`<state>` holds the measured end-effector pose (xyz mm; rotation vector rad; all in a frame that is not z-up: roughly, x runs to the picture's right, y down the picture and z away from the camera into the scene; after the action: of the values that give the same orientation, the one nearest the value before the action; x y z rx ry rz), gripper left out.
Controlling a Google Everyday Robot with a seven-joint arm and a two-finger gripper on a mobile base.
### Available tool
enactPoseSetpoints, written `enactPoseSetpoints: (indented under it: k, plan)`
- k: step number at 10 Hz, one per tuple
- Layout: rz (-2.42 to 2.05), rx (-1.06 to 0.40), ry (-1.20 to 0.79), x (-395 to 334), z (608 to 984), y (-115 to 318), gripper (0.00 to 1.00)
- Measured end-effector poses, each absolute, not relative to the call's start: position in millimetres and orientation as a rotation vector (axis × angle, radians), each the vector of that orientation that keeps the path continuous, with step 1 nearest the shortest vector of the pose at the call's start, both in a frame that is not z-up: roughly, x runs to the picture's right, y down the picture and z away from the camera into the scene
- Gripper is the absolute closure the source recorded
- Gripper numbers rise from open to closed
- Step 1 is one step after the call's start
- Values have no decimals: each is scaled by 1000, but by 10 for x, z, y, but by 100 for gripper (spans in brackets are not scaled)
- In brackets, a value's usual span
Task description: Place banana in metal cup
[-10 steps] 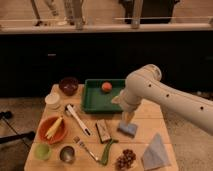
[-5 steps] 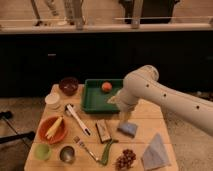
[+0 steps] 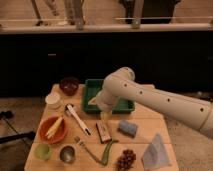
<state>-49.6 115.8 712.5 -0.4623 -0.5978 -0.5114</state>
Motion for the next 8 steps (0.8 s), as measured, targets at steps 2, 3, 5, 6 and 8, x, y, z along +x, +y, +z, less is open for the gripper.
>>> enactPoseSetpoints:
  k: [2, 3, 5, 6, 8]
  plan:
    - [-548, -427, -664, -744, 7198, 1192, 26]
    - [-563, -419, -689, -861, 7222, 1205, 26]
    - [-591, -415, -741, -1092, 7292, 1243, 26]
    - [-604, -419, -760, -1206, 7309, 1265, 26]
    - [-655, -440, -794, -1486, 7362, 1350, 26]
